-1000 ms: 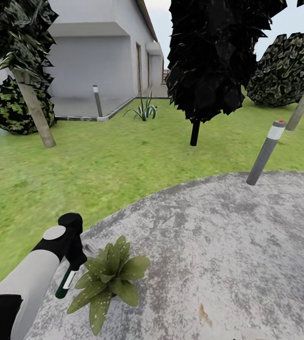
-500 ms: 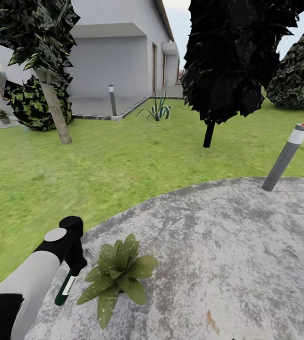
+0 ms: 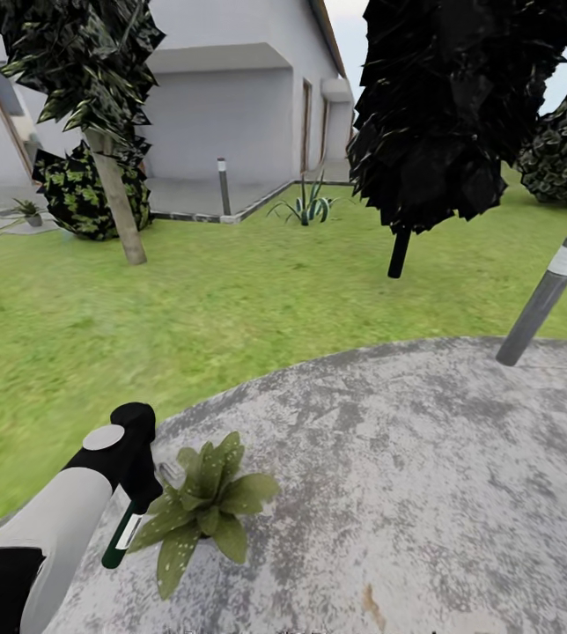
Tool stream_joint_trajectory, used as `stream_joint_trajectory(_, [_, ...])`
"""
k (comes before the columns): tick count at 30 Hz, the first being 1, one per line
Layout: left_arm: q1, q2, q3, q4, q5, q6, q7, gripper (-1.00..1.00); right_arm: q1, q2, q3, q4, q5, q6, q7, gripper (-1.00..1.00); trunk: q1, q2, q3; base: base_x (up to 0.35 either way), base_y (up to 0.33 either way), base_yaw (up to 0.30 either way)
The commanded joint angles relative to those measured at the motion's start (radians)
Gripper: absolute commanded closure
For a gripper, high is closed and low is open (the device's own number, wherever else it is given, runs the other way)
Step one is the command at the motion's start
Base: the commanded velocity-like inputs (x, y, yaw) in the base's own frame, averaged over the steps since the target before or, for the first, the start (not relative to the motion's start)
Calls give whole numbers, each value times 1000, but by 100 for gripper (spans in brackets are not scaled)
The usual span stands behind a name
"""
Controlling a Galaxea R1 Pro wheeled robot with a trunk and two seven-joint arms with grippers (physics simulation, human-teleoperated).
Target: Pick up the pesticide atomizer in the garden and spray insectifuge to fully cover both potted plants in the garden.
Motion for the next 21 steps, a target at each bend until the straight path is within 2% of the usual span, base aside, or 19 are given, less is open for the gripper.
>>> stream_joint_trajectory(1, [-1,0,-5,-2,-6,10,-10,100,0,0,-8,1,10,-3,-1,-100,0,0,-1,-153,-243,276])
stream_joint_trajectory(5, [-1,0,-6,-4,-8,13,-10,100,0,0,-8,1,10,-3,-1,-100,0,0,-1,-117,-136,206])
stream_joint_trajectory(10, [-3,1,-8,-10,-11,16,-10,100,0,0,-8,1,10,-3,-1,-100,0,0,-1,-10,-11,25])
stream_joint_trajectory(14, [-4,1,-8,-11,-14,20,-10,100,0,0,-8,1,10,-3,-1,-100,0,0,-1,0,-7,194])
stream_joint_trajectory(21, [-4,2,-8,-13,-14,22,-10,100,0,0,-8,2,11,-3,-1,-100,0,0,-1,0,-232,212])
